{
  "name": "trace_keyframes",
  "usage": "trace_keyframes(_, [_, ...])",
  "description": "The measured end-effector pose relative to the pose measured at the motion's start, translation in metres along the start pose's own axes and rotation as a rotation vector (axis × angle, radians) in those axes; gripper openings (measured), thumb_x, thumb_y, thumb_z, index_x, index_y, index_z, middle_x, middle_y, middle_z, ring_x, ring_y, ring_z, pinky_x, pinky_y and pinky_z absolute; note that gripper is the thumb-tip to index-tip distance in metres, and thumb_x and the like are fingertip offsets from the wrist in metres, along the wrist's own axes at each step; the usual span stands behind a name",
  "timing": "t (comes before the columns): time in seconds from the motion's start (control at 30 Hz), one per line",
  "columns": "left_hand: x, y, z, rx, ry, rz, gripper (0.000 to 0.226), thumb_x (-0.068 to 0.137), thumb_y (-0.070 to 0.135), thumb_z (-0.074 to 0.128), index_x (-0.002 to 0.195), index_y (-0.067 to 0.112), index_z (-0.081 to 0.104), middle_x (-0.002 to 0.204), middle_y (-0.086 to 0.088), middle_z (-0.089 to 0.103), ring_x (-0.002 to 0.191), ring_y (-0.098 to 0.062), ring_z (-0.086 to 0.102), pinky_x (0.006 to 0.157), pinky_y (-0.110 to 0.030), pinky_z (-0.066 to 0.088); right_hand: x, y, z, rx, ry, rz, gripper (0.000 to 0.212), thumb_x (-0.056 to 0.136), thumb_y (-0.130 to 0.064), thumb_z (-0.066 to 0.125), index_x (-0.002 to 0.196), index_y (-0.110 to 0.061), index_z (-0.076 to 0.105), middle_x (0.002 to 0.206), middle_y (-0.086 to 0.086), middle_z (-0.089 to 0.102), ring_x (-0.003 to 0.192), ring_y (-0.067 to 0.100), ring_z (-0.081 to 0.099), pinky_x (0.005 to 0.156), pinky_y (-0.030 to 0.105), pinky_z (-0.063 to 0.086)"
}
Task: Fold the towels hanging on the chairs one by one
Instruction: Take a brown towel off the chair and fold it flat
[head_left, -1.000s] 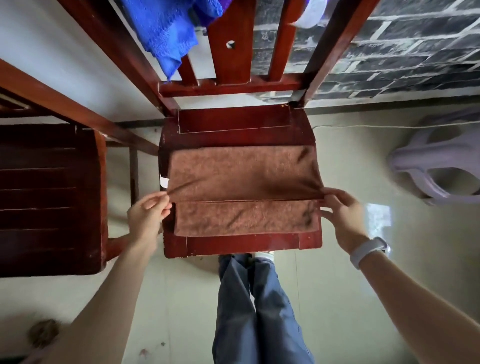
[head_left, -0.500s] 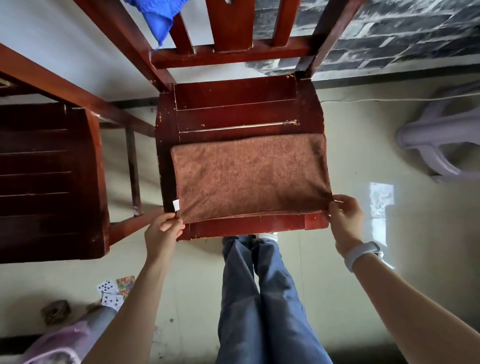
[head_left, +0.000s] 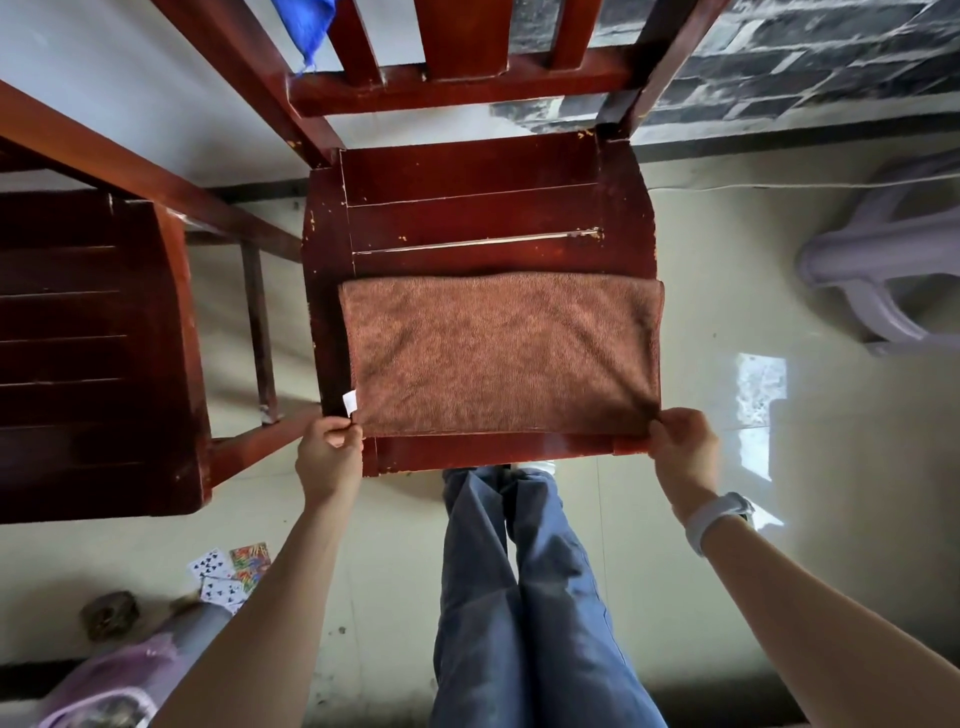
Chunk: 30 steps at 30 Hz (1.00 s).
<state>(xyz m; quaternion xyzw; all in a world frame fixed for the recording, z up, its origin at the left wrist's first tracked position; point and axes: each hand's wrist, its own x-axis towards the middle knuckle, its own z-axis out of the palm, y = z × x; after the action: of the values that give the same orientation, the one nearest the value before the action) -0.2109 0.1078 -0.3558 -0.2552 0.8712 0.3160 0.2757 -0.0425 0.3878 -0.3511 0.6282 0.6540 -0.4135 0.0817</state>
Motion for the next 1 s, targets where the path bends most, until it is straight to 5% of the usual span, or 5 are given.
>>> trace_keyframes(0.3, [-0.003, 0.008, 0.002, -0.072, -0.017, -0.100, 0.023, 0.085, 0.016, 0.062, 0.104, 0.003, 0.058, 0.095, -0.014, 0.068, 0.087, -0.027, 0.065, 0.090, -0.045, 0.050, -0.006, -0.003, 0.004, -0.113, 0.159, -0.103, 0.038, 0.078, -0.024, 0.050, 0.109, -0.001, 0.046, 0.109, 0.017, 0.051, 0.091, 0.032, 0.051, 0.087, 0.041, 0.035])
trace_keyframes(0.4, [-0.007, 0.006, 0.004, -0.128, -0.014, -0.147, 0.013, 0.082, 0.017, 0.065, 0.092, 0.009, 0.062, 0.089, -0.013, 0.068, 0.088, -0.028, 0.066, 0.090, -0.048, 0.050, -0.018, -0.001, 0.015, -0.405, 0.220, -0.533, 0.032, 0.077, -0.029, 0.040, 0.100, -0.010, 0.049, 0.097, 0.015, 0.055, 0.089, 0.029, 0.047, 0.081, 0.040, 0.033])
trace_keyframes(0.57, [-0.008, 0.006, 0.008, -0.038, 0.019, -0.086, 0.015, 0.085, 0.016, 0.059, 0.090, 0.004, 0.067, 0.092, -0.020, 0.069, 0.092, -0.037, 0.063, 0.090, -0.047, 0.049, -0.037, -0.009, 0.068, -0.744, -0.034, -1.290, 0.014, 0.074, -0.020, 0.055, 0.086, -0.017, 0.062, 0.077, 0.001, 0.062, 0.068, 0.022, 0.053, 0.065, 0.034, 0.036])
trace_keyframes(0.77, [-0.011, 0.013, -0.004, -0.248, -0.032, -0.098, 0.004, 0.085, 0.012, 0.060, 0.088, 0.010, 0.062, 0.082, -0.007, 0.064, 0.063, -0.011, 0.056, 0.063, -0.026, 0.047, -0.043, -0.037, 0.102, -0.909, -0.101, -1.307, 0.019, 0.063, -0.022, 0.074, 0.079, -0.017, 0.064, 0.076, -0.001, 0.061, 0.068, 0.020, 0.059, 0.059, 0.031, 0.045])
trace_keyframes(1.0, [-0.010, 0.010, -0.013, -0.335, -0.087, -0.107, 0.003, 0.084, 0.010, 0.061, 0.082, 0.012, 0.061, 0.072, -0.003, 0.062, 0.058, -0.011, 0.052, 0.056, -0.021, 0.041, -0.035, -0.046, 0.096, -0.855, -0.027, -1.457, 0.022, 0.082, -0.007, 0.044, 0.074, -0.016, 0.063, 0.069, -0.002, 0.058, 0.062, 0.019, 0.054, 0.058, 0.031, 0.039])
